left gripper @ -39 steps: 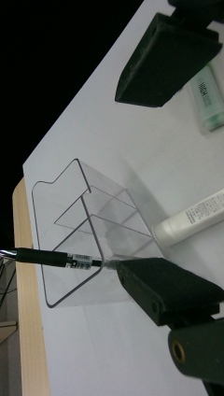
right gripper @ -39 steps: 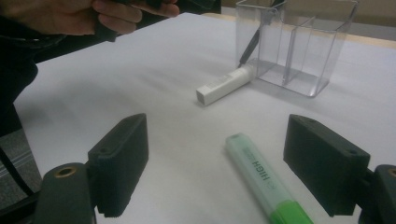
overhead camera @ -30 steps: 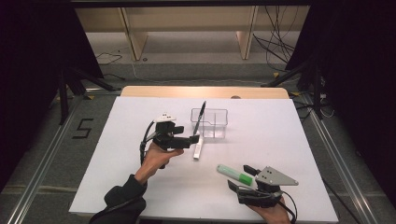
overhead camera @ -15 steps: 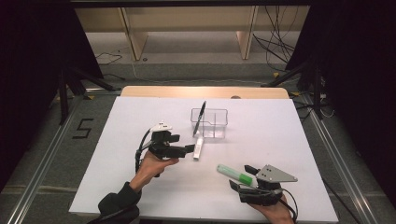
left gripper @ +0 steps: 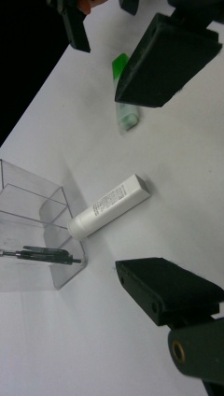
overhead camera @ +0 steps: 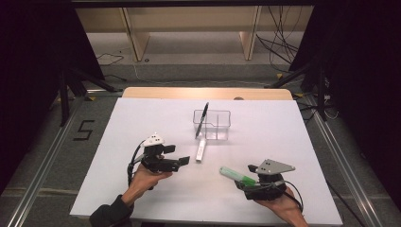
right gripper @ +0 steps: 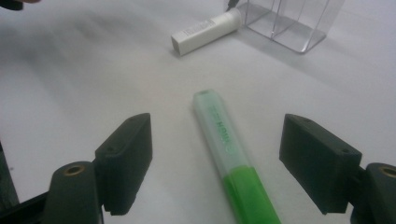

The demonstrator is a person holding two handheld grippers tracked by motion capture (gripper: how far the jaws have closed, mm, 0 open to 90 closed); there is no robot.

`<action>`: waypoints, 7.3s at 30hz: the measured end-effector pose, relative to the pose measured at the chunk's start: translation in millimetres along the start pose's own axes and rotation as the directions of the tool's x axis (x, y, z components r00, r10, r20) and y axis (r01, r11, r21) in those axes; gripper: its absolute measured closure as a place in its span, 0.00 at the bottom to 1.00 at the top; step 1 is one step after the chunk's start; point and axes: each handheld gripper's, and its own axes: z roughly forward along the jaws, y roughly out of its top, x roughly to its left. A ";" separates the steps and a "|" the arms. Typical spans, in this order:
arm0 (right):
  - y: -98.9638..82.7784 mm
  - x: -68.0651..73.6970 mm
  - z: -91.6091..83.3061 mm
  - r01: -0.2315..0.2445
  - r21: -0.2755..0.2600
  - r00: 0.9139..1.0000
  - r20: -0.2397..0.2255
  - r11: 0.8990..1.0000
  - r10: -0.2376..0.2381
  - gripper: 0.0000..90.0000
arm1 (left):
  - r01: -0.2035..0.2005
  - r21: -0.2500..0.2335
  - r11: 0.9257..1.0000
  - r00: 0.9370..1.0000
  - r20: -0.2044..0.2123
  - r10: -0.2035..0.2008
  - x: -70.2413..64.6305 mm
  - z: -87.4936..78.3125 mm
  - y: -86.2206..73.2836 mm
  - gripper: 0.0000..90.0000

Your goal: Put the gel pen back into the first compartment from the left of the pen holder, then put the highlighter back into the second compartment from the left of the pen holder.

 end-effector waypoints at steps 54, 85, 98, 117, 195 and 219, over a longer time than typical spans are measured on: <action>-5.7 -15.1 21.2 0.072 0.222 0.996 0.030 0.972 -0.081 0.38 | -0.086 0.050 0.995 0.996 0.031 0.084 -16.4 -19.4 -22.6 0.17; -3.5 -20.8 27.3 0.106 0.313 0.994 -0.033 0.944 -0.101 0.69 | -0.105 0.065 0.992 0.994 0.036 0.102 -19.4 -15.2 -25.7 0.17; 1.1 -13.6 27.3 0.154 0.338 0.987 -0.021 0.928 -0.156 0.75 | -0.105 0.062 0.993 0.994 0.029 0.104 -19.1 -16.1 -25.8 0.17; 15.6 15.1 11.8 0.323 0.200 0.930 0.114 0.925 -0.350 0.75 | -0.093 0.070 0.993 0.996 0.021 0.092 -15.5 -15.6 -26.4 0.17; -11.2 117.7 27.8 0.944 0.229 0.169 0.280 0.236 -0.945 0.75 | -0.543 0.537 0.645 0.832 0.451 0.325 -99.3 56.4 37.5 0.59; -17.2 122.4 30.5 0.952 0.232 0.135 0.264 0.198 -0.955 0.75 | -0.575 0.573 0.584 0.808 0.510 0.296 -96.1 67.3 37.1 0.76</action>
